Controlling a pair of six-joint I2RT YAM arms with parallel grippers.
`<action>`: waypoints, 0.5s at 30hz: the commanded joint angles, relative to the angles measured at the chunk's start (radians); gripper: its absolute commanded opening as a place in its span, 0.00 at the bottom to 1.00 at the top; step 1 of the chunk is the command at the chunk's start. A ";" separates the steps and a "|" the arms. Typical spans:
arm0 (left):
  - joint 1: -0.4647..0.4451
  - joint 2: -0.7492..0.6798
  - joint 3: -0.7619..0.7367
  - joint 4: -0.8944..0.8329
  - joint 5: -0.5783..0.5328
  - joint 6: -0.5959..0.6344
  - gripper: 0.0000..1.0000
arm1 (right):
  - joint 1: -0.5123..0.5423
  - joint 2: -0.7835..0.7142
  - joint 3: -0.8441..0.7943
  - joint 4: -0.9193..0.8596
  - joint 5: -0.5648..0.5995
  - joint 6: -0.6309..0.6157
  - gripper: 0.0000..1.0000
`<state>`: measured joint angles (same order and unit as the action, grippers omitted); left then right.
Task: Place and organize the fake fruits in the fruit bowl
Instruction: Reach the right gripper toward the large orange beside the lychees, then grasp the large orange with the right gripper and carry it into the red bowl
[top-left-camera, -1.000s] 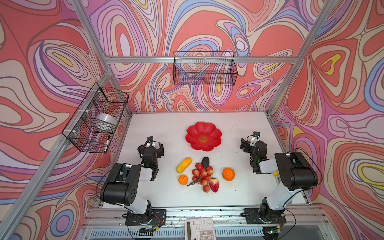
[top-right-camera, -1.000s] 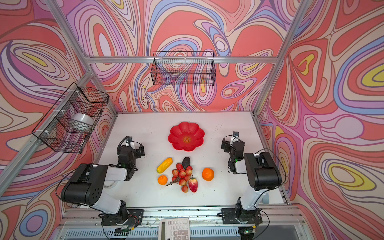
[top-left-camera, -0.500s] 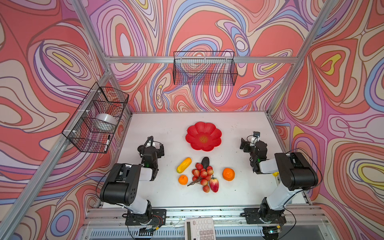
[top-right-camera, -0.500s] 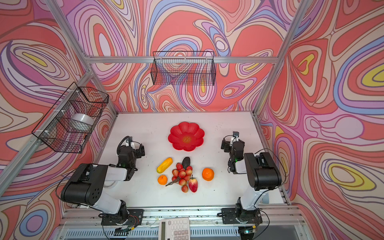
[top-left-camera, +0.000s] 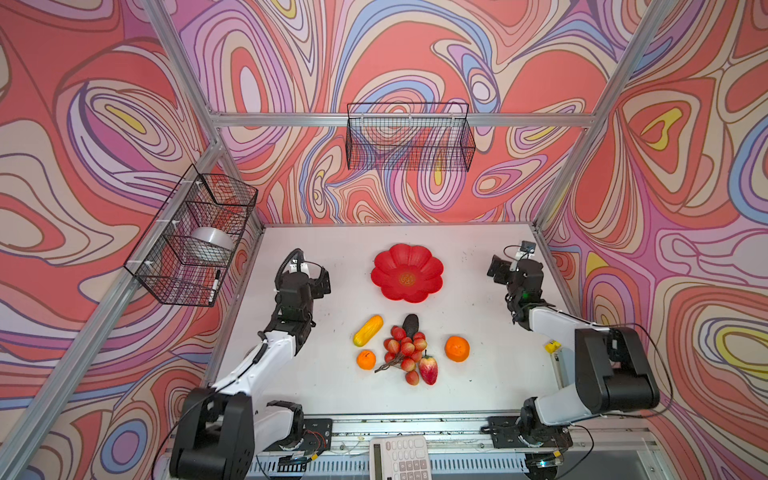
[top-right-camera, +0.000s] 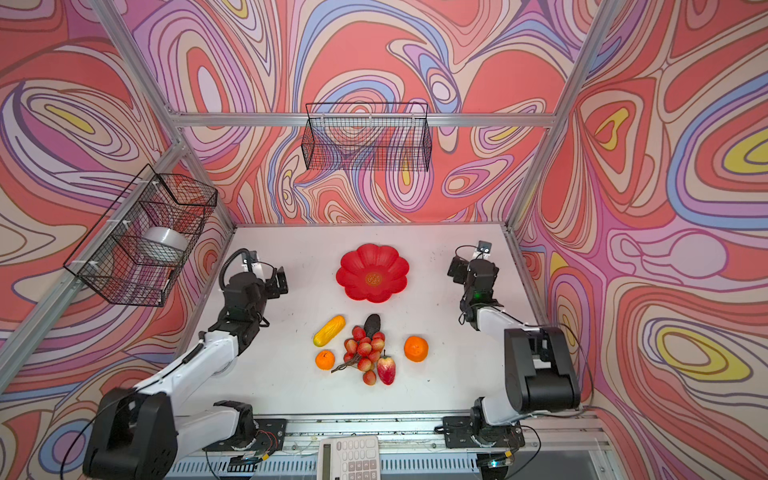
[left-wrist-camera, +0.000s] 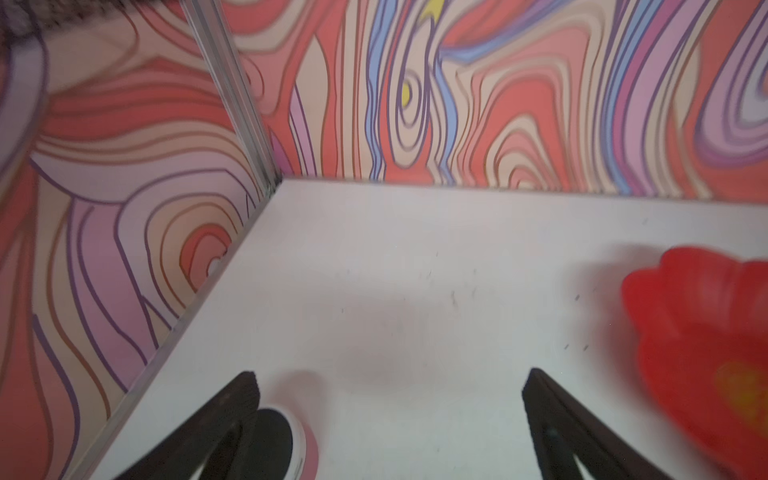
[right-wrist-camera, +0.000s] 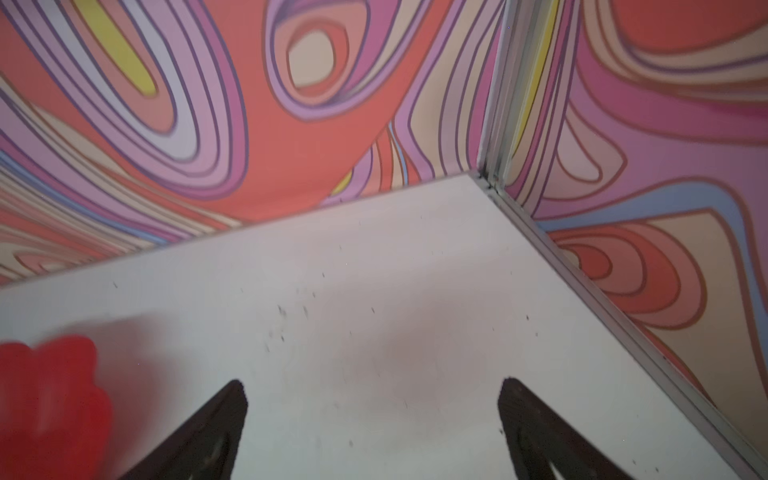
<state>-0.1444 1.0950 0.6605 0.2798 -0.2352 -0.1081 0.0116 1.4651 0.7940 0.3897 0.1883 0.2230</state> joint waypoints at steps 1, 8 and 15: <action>-0.003 -0.142 0.034 -0.337 0.069 -0.086 1.00 | -0.005 -0.039 0.122 -0.398 -0.132 0.162 0.98; -0.002 -0.317 -0.054 -0.276 -0.090 -0.078 1.00 | 0.082 -0.188 0.108 -0.773 -0.192 0.233 0.91; 0.001 -0.255 0.001 -0.310 -0.059 -0.080 1.00 | 0.278 -0.288 0.073 -1.103 -0.187 0.356 0.91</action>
<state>-0.1452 0.8249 0.6216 0.0139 -0.2958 -0.1764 0.2379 1.2255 0.9020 -0.5041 0.0227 0.4866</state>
